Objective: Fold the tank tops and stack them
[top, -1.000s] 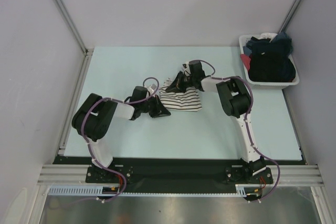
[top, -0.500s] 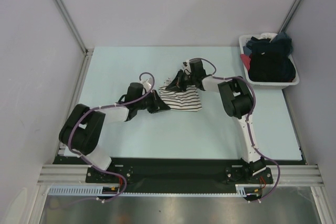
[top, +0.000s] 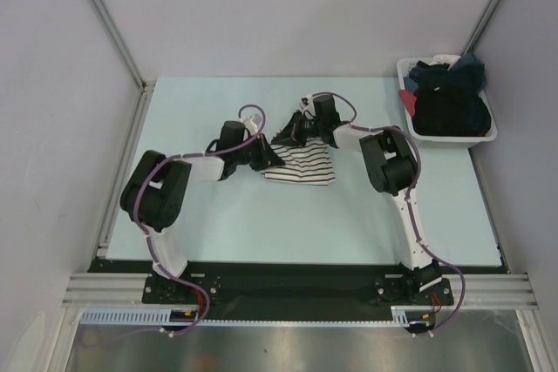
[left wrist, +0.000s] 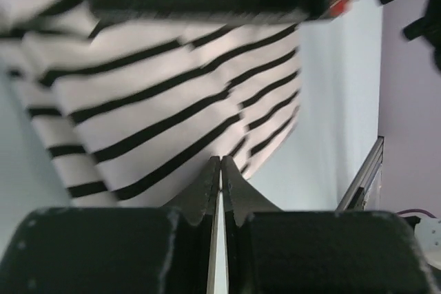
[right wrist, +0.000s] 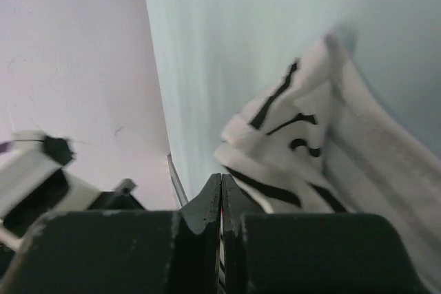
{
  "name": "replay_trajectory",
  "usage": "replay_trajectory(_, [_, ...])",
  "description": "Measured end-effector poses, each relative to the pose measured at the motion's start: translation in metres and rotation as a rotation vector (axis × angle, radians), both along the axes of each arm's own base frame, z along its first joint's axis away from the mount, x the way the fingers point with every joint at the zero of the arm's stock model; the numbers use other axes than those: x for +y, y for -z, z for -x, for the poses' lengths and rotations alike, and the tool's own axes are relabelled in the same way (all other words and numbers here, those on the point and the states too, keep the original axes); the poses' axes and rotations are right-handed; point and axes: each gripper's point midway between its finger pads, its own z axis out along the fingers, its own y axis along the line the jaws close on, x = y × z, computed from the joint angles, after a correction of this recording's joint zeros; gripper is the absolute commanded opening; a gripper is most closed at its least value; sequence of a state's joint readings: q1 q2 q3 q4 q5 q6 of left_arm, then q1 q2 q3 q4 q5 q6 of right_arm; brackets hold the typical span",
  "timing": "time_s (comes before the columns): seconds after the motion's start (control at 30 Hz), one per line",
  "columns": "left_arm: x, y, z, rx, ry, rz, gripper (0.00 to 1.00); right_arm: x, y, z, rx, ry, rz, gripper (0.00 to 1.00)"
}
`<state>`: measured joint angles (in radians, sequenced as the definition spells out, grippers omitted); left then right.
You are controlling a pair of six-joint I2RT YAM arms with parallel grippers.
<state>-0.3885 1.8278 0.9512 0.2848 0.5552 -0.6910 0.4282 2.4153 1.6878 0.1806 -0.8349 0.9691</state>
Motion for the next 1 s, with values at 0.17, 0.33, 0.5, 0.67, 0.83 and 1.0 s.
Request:
replay_trajectory(0.17, [0.014,0.055,0.040,0.148,-0.007,-0.019,0.05,-0.001,0.032,0.003,0.057,0.000,0.020,0.02])
replay_trajectory(0.33, [0.013,0.054,0.042,0.171,-0.022,0.006,0.03,-0.001,0.038,0.003,0.067,0.003,0.023,0.02])
replay_trajectory(0.5, [0.012,0.053,0.042,0.199,-0.040,0.019,0.07,-0.002,0.036,-0.001,0.065,0.011,0.030,0.11])
replay_trajectory(0.67, [0.014,0.049,0.044,0.201,-0.040,0.012,0.30,-0.002,0.029,-0.007,0.041,0.012,0.023,0.39])
replay_trajectory(0.83, [0.023,0.021,0.046,0.133,-0.052,-0.035,0.69,-0.009,0.006,-0.009,-0.017,0.004,0.039,0.46])
replay_trajectory(1.0, [0.036,-0.026,0.031,-0.001,-0.103,-0.100,0.81,-0.032,-0.051,-0.012,-0.141,0.024,0.072,0.56])
